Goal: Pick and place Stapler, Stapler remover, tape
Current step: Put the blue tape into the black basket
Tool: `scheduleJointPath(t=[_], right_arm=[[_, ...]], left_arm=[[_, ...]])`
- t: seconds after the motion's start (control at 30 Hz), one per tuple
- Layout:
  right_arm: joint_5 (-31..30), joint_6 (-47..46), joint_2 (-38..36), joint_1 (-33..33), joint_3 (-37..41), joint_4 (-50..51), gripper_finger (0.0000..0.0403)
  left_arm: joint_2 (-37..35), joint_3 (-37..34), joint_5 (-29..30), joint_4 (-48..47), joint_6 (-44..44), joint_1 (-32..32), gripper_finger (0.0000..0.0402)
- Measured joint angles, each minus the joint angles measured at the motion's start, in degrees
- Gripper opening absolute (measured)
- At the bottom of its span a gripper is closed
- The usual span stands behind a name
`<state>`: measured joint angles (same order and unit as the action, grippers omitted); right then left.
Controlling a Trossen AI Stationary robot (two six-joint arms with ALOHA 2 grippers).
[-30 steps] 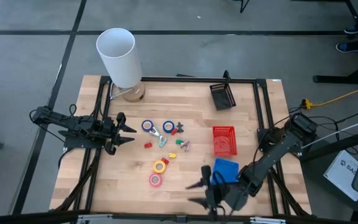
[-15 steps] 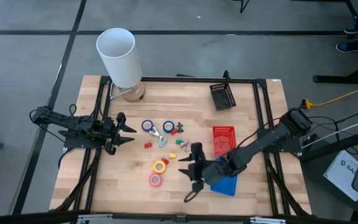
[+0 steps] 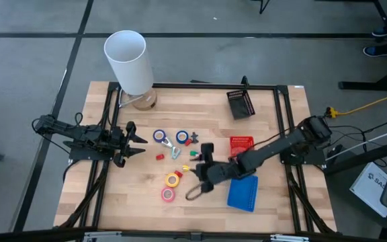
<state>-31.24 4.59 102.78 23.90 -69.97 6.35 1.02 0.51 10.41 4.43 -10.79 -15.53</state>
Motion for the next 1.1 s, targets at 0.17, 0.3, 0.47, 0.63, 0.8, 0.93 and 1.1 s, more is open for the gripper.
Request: scheduleJointPath(t=[0.17, 0.3, 0.47, 0.63, 0.8, 0.93, 1.1], right_arm=[[1.5, 3.4, 0.0, -5.9, 0.0, 2.6, 0.0181], [7.6, 4.9, 0.0, -12.3, 0.0, 2.7, 0.0181], [15.6, 5.0, 3.0, -18.8, 0.0, -0.1, 0.0181], [21.7, 7.8, 8.5, -22.3, 0.0, -7.8, 0.0181], [25.2, 7.6, 11.8, -24.0, -1.9, -6.5, 0.0181], [27.5, 7.6, 13.6, -24.1, -4.5, -4.3, 0.0181], [28.0, 7.6, 17.6, -24.3, -7.1, -1.9, 0.0181]], left_arm=[[0.0, 0.0, 0.0, 0.0, 0.0, 0.0, 0.0169], [0.0, 0.0, 0.0, 0.0, 0.0, 0.0, 0.0169], [0.0, 0.0, 0.0, 0.0, 0.0, 0.0, 0.0169], [0.0, 0.0, 0.0, 0.0, 0.0, 0.0, 0.0169], [0.0, 0.0, 0.0, 0.0, 0.0, 0.0, 0.0169], [0.0, 0.0, 0.0, 0.0, 0.0, 0.0, 0.0169], [0.0, 0.0, 0.0, -0.1, 0.0, 0.0, 0.0169]])
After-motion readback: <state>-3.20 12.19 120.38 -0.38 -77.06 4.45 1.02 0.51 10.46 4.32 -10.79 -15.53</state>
